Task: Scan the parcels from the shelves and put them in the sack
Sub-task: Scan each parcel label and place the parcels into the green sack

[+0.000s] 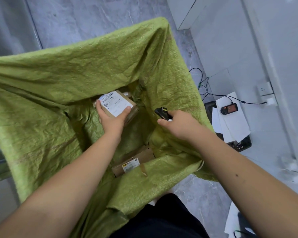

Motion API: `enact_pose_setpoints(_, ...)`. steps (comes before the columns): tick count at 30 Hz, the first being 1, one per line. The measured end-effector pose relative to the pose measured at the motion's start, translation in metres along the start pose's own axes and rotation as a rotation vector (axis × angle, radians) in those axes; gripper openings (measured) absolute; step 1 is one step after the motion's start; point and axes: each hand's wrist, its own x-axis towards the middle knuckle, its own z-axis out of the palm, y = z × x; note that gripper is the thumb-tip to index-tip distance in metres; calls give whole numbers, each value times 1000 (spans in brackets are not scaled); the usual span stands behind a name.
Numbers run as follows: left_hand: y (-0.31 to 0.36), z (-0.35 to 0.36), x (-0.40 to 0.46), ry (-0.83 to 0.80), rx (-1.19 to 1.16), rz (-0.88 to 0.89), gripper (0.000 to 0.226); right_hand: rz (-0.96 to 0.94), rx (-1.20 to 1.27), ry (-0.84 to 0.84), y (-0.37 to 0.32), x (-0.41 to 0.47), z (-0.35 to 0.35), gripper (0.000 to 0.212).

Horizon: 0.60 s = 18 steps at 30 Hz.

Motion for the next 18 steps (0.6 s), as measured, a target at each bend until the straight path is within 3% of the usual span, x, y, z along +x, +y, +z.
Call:
enact_pose_setpoints(5,21,14,17,189,-37,-128,126,-25,4,-13,-8,2,0,50)
enact_pose_setpoints(12,33,20,29,162,-295,-314,132,-55,-6,-14,-18,0,5,53)
enact_pose_setpoints(14,38,20,33,175,-433,-405,121,-59,-7,-21,-19,-1,7,53)
enact_pose_setpoints(18,54,22,38,232,-520,-434,69,-71,4,-28,-20,-2,11,54)
